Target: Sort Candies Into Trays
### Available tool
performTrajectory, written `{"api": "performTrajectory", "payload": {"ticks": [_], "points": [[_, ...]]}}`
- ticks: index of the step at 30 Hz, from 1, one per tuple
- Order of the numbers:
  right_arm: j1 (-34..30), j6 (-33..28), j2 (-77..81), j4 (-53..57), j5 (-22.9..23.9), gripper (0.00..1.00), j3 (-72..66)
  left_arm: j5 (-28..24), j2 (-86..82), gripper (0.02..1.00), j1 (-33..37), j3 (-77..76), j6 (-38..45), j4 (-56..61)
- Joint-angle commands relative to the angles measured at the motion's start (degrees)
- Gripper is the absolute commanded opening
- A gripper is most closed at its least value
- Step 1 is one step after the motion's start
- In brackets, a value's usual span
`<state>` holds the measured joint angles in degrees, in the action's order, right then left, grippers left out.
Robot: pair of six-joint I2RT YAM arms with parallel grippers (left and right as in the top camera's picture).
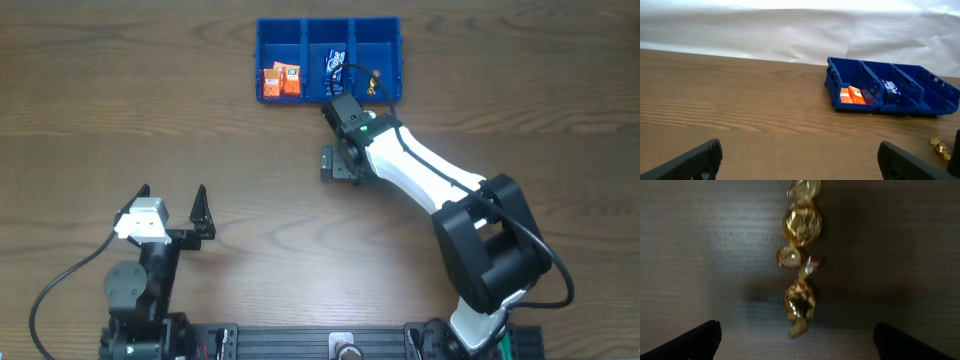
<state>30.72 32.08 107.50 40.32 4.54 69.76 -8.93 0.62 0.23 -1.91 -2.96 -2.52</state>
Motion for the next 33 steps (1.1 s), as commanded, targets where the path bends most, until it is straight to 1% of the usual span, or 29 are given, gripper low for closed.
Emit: {"api": "performTrajectory", "payload": {"ticks": [1, 3, 5, 6, 8, 10, 12, 14, 18, 22, 25, 26, 27, 28, 29, 30, 31, 33], "points": [[-0.9, 1.0, 4.2, -1.4, 1.9, 1.0, -0.3, -1.2, -0.4, 0.998, 0.2, 1.6, -0.2, -1.1], [-0.9, 1.0, 4.7, -2.1, 1.8, 0.991, -0.3, -1.2, -0.4, 0.998, 0.2, 1.6, -0.2, -1.1], [-0.9, 1.0, 4.7, -2.5, 1.8, 0.943, -0.3, -1.2, -0.4, 0.998, 0.2, 1.6, -0.2, -1.1], [-0.9, 1.0, 4.7, -2.5, 1.8, 0.89, -0.3, -1.2, -0.4, 0.996, 0.2, 1.6, -0.2, -1.1], [-0.9, 1.0, 4.7, -2.5, 1.8, 0.741, -0.3, -1.2, -0.4, 0.998, 0.2, 1.6, -0.2, -1.1], [-0.9, 1.0, 4.7, -2.8, 1.8, 0.617, -0.3, -1.2, -0.4, 0.998, 0.2, 1.6, -0.2, -1.1], [-0.9, 1.0, 4.7, -2.8, 1.8, 0.439, -0.3, -1.2, -0.4, 0.998, 0.2, 1.6, -0.2, -1.1], [-0.9, 1.0, 4.7, -2.8, 1.8, 0.308, -0.3, -1.2, -0.4, 0.998, 0.2, 1.6, -0.2, -1.1], [-0.9, 1.0, 4.7, -2.8, 1.8, 0.178, -0.3, -1.2, -0.4, 0.998, 0.2, 1.6, -0.2, -1.1], [-0.9, 1.0, 4.0, -2.1, 1.8, 0.123, -0.3, -1.2, -0.4, 0.998, 0.2, 1.6, -0.2, -1.1], [-0.8, 0.9, -1.5, 0.7, 2.3, 0.121, -0.3, -1.2, -0.4, 0.996, 0.2, 1.6, -0.2, -1.1], [-0.9, 0.9, -4.7, 1.6, 3.8, 0.123, -0.2, -1.2, -0.4, 0.998, 0.2, 1.6, -0.2, -1.1], [-0.9, 0.9, -9.1, 2.4, 7.0, 0.123, 0.2, -1.2, -0.4, 0.998, 0.2, 1.6, -0.2, -1.1], [-0.9, 0.8, -11.0, 2.8, 9.1, 0.121, 0.9, -1.2, -0.4, 0.998, 0.2, 1.6, -0.2, -1.1], [-1.1, 0.2, -12.7, 3.0, 12.9, 0.106, 2.3, -1.2, -0.4, 0.998, 0.2, 1.6, -0.2, -1.1], [-1.5, -1.2, -13.2, 2.9, 15.2, 0.086, 4.0, -1.2, -0.4, 0.998, 0.2, 1.6, -0.2, -1.1], [-2.3, -3.2, -13.2, 2.7, 16.7, 0.077, 6.6, -1.2, -0.4, 0.998, 0.2, 1.6, -0.2, -1.1], [-4.9, -8.5, -11.8, 0.0, 17.3, 0.073, 12.3, -1.2, -0.4, 0.998, 0.2, 1.6, -0.2, -1.1]]}}
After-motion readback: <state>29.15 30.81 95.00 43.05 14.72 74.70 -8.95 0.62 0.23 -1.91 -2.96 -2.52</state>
